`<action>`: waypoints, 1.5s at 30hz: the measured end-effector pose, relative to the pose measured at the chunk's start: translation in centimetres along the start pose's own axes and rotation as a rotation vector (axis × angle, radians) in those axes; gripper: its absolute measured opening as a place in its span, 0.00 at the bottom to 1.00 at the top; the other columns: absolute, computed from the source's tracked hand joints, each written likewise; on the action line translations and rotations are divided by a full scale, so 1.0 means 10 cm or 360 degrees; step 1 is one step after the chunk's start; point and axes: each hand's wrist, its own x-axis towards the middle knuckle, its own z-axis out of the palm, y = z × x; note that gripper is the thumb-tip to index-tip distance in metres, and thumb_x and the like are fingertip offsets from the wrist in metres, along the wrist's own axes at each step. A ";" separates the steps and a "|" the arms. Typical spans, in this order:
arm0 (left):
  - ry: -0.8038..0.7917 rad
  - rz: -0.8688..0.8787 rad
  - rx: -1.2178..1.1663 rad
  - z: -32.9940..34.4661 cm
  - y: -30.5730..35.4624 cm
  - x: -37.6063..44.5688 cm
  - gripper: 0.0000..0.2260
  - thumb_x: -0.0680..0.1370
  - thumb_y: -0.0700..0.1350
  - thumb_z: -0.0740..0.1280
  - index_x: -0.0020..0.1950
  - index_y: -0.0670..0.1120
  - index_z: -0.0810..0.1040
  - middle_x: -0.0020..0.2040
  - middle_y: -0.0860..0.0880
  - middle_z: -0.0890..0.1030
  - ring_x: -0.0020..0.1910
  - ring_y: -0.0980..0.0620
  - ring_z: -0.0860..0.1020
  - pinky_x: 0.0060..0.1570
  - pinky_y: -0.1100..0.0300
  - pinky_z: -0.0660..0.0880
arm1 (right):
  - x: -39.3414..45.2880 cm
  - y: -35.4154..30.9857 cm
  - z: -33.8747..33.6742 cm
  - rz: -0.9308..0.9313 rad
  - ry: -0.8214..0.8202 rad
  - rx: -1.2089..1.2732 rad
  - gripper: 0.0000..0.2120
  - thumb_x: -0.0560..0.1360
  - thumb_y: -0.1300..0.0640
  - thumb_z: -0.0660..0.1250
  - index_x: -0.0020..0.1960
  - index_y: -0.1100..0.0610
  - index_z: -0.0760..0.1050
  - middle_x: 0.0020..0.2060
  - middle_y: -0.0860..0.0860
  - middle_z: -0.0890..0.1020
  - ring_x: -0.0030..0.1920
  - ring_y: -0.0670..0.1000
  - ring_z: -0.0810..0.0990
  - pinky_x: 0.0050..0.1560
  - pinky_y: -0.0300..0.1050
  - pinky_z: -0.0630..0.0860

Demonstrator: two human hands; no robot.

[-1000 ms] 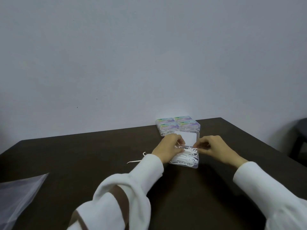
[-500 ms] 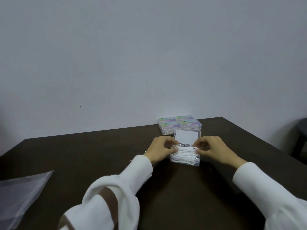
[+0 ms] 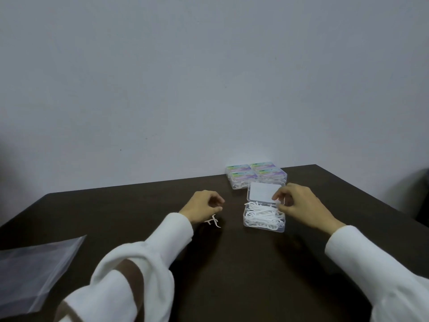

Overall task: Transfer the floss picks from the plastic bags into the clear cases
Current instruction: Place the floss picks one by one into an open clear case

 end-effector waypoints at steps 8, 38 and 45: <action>-0.0324 -0.0219 0.0125 -0.27 -0.30 -0.24 0.21 0.74 0.49 0.72 0.65 0.48 0.74 0.56 0.50 0.75 0.54 0.55 0.72 0.55 0.65 0.69 | 0.08 -0.35 0.17 -0.0082 -0.0168 -0.0072 0.07 0.76 0.55 0.65 0.52 0.51 0.78 0.49 0.47 0.77 0.45 0.43 0.75 0.42 0.30 0.67; -0.0107 0.0123 0.1271 0.07 -0.06 -0.10 0.13 0.82 0.44 0.57 0.64 0.42 0.69 0.64 0.44 0.71 0.64 0.46 0.68 0.68 0.49 0.62 | -0.02 -0.21 0.09 -0.0041 -0.0131 -0.0095 0.07 0.75 0.57 0.65 0.51 0.50 0.78 0.51 0.48 0.78 0.50 0.46 0.77 0.58 0.47 0.74; 0.0207 0.0370 0.1214 0.24 0.40 0.09 0.13 0.83 0.46 0.53 0.64 0.42 0.69 0.62 0.44 0.71 0.61 0.46 0.69 0.64 0.49 0.61 | -0.07 -0.06 0.02 0.0006 -0.0127 -0.0045 0.06 0.75 0.59 0.65 0.48 0.50 0.79 0.48 0.46 0.79 0.47 0.45 0.77 0.48 0.40 0.73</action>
